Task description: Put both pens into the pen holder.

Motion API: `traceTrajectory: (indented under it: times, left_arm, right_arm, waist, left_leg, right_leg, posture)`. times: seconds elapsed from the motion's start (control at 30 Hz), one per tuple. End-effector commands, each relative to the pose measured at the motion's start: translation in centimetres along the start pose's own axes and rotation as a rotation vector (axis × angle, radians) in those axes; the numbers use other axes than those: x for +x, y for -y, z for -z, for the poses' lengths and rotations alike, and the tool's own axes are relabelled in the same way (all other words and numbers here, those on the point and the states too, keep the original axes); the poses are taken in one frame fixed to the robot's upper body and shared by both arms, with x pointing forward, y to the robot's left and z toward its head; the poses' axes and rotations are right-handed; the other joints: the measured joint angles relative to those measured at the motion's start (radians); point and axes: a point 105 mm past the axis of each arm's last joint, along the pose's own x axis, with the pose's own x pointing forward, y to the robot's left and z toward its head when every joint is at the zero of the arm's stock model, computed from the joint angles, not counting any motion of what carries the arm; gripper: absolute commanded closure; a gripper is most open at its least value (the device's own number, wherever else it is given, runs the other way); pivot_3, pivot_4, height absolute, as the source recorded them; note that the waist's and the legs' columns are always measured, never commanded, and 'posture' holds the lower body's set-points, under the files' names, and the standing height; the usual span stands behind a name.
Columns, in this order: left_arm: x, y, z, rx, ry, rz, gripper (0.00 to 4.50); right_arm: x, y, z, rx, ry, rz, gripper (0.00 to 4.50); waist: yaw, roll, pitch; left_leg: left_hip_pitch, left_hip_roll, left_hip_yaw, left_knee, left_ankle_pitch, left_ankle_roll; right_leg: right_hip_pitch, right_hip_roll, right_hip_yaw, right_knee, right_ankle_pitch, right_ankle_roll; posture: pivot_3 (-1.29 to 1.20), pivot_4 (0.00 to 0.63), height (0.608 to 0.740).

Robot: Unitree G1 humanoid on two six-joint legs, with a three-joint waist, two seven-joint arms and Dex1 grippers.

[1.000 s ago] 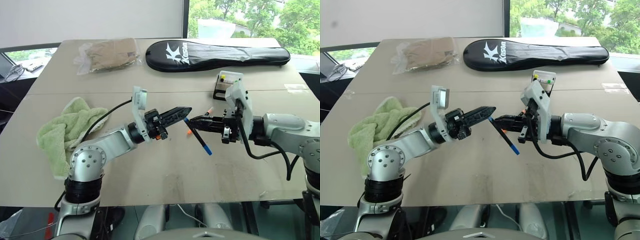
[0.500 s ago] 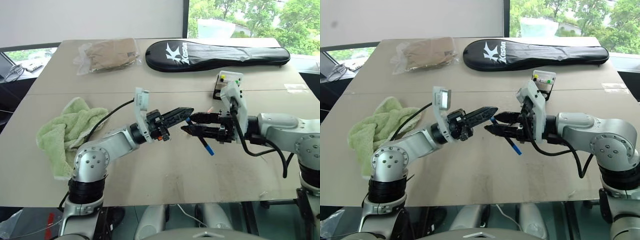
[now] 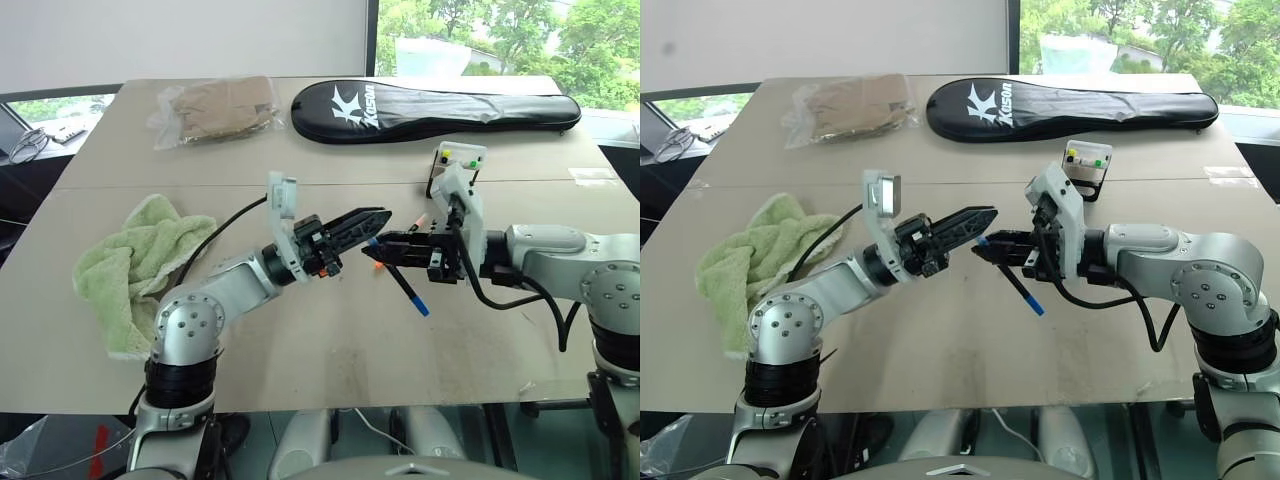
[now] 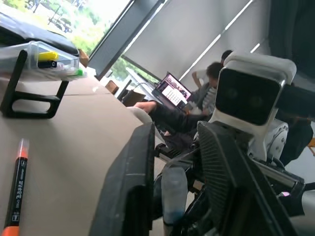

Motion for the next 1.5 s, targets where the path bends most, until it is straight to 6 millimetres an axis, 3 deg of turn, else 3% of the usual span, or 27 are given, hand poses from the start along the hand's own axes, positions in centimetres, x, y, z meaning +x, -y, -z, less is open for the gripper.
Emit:
traceTrajectory:
  times: [0.03,0.1,0.27,0.37,0.57,0.83,1.5]
  left_arm:
    - [-1.6,-0.5,-1.8,0.150,0.016,-0.071,1.51]
    - [-2.4,-0.9,-1.8,0.225,-0.030,-0.098,0.63]
    - [-3.0,-1.9,-1.0,0.395,-0.088,-0.183,0.61]
    - [-2.5,-1.8,-1.0,0.460,-0.030,-0.182,0.61]
    - [-2.2,-2.1,-1.6,0.522,0.016,-0.203,0.61]
    - [-2.1,-0.6,-2.2,0.586,0.034,-0.139,0.61]
    - [-2.8,-0.3,-1.2,0.571,-0.014,-0.133,0.61]
  right_arm:
    - [-1.5,4.3,-1.1,-0.159,0.062,0.293,4.40]
    - [-2.5,6.5,-2.6,-0.239,0.145,0.437,4.40]
    - [-5.1,9.2,-10.0,-0.385,0.532,0.701,4.40]
    - [-5.6,10.2,-11.8,-0.472,0.652,0.810,4.40]
    - [-5.7,12.8,-11.5,-0.475,0.767,0.937,4.40]
    - [-4.6,14.2,-10.1,-0.502,0.796,0.964,4.40]
    - [-3.4,16.6,-10.3,-0.517,0.852,1.021,4.40]
  waist:
    - [-0.001,0.000,0.000]
    - [-0.002,0.000,0.000]
    - [-0.014,0.003,0.002]
    - [-0.014,0.003,0.002]
    - [-0.024,0.003,0.002]
    - [-0.029,0.003,0.002]
    - [-0.056,0.003,0.002]
  left_leg:
    - [0.000,0.000,0.000,0.000,0.000,0.000]
    - [0.001,0.000,0.001,0.000,0.000,0.000]
    - [0.001,0.000,0.003,-0.002,0.000,-0.001]
    - [0.001,0.000,0.002,-0.002,0.001,-0.001]
    - [0.001,0.000,0.004,-0.003,0.001,-0.002]
    - [0.001,0.001,0.006,-0.003,0.001,-0.002]
    - [0.002,0.001,0.007,-0.003,0.002,-0.003]
  right_leg:
    - [0.000,0.000,0.000,0.000,0.000,0.000]
    - [0.000,0.000,0.001,0.000,0.000,0.000]
    - [-0.001,0.001,0.002,0.001,0.000,0.000]
    - [-0.002,0.000,0.002,0.000,0.000,0.000]
    - [-0.002,0.000,0.002,0.001,0.000,0.000]
    - [-0.005,0.001,0.003,0.002,0.000,0.000]
    - [-0.005,0.001,0.004,0.004,0.000,0.000]
  posture:
    - [0.00,0.150,0.740]
    - [0.00,0.150,0.740]
    - [0.00,0.150,0.740]
    - [0.00,0.150,0.740]
    - [0.00,0.150,0.740]
    - [0.00,0.150,0.740]
    - [0.00,0.150,0.740]
